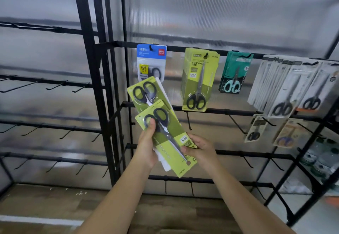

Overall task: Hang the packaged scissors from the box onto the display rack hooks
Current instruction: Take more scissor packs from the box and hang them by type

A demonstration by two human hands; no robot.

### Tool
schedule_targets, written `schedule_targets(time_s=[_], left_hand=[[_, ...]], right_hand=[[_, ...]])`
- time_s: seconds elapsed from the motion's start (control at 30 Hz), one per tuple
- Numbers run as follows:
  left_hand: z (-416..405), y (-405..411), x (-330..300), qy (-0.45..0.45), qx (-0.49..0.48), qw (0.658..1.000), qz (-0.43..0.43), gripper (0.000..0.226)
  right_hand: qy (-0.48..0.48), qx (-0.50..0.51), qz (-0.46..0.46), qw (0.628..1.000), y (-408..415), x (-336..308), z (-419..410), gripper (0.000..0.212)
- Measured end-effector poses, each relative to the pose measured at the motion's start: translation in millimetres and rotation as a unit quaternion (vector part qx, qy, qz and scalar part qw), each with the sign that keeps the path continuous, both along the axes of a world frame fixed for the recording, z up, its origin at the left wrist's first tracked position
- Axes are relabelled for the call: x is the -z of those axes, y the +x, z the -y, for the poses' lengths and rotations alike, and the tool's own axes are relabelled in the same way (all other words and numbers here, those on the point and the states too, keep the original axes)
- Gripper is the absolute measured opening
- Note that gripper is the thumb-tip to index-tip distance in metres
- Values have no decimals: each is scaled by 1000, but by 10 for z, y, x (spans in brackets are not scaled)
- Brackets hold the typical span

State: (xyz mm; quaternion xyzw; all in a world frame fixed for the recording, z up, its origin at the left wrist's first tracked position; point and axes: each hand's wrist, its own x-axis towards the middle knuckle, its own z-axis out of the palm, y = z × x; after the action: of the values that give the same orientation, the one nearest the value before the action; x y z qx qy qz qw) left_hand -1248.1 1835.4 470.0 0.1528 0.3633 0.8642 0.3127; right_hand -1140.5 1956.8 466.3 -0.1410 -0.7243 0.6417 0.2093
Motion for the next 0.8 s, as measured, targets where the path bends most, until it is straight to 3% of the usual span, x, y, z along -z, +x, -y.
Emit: schedule_targets(time_s=[0.13,0.3,0.4,0.67,0.8], left_hand=[[118,-158,-1,49,-4,998,47,53],[295,-265,-10,8,-40,998,38,30],[337,-246,5,-21,-66,997,15,49],[393,-197,87,-30,-99,993,-53,22],[416,-152,139,-62,-81,991,-83,25]], right_hand=[[35,-39,44,998,38,-5,-69,45],[112,-10,114,987,24,-149,-235,30],[168,19,126,977,-54,-288,-323,32],[313,34,190,930,-255,-395,-452,38],[353,22,236,905,-315,-286,-471,38]])
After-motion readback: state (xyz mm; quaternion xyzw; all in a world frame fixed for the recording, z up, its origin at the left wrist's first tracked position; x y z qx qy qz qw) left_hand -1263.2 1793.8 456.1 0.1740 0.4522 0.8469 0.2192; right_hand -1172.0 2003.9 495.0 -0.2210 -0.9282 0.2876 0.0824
